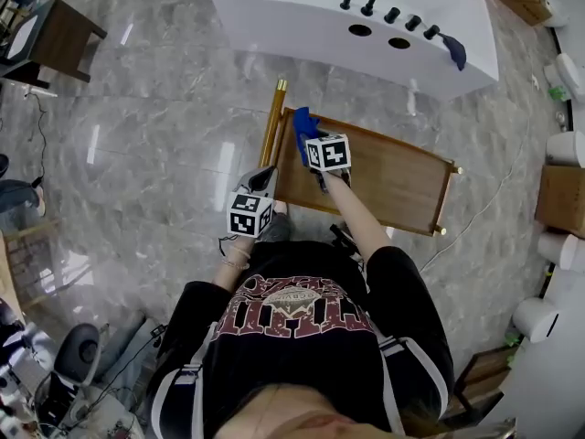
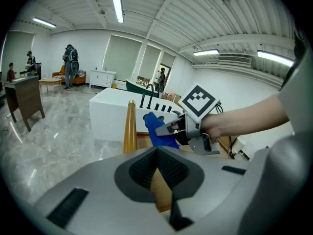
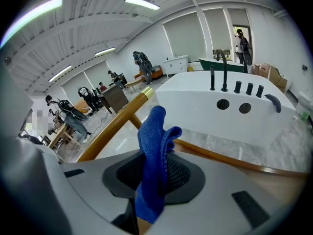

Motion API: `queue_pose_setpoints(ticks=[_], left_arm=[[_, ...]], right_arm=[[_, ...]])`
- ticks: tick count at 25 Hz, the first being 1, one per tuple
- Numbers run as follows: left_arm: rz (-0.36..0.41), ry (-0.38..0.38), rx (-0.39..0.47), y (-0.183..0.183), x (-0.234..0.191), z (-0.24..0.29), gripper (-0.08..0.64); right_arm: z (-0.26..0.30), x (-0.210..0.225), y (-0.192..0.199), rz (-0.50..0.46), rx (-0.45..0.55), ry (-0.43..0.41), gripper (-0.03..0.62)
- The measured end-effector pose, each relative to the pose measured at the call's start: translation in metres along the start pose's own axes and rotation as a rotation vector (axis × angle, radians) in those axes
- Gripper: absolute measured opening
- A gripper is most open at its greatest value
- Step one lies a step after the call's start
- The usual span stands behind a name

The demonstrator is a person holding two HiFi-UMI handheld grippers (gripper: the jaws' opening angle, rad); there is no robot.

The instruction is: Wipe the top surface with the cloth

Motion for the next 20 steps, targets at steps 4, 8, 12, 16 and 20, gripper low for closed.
queue_pose_setpoints(ticks=[4,8,12,16,20], left_arm=[[0.116,-0.011,0.015,0.002,0.001,0.001,0.048],[0.152,0.011,0.004,0.006,0.001,0.005,0.048],[0.161,0.041,0.017,0.004,0.008,0.008,0.048],[0.172,0.049,0.023,0.005,0.008,0.006,0.048],[0.134,0.047,0.014,0.003,0.005,0.008,0.048]], right_arm=[[0.024,0.008,0.002,-0.011,-0.054,0.05,0.101],[0.044,0.013,0.009,0.004,-0.102,0.074,0.101],[0.061,0.012,0.012,-0.052,-0.156,0.097,0.101],[0.074,0.01,0.009,-0.022,-0.145,0.102,0.101],[0.086,0.015,0.014,-0.011,-0.164,0.118,0.101]])
Point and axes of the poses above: the fingertips, and each gripper's own axes: z forward along the fingers, x to its right, y out of its underside, the point moved 2 cm from there along -z, backward along the fingers, and after that the axes turned 8 degrees about -y, right-handed, at the moved point
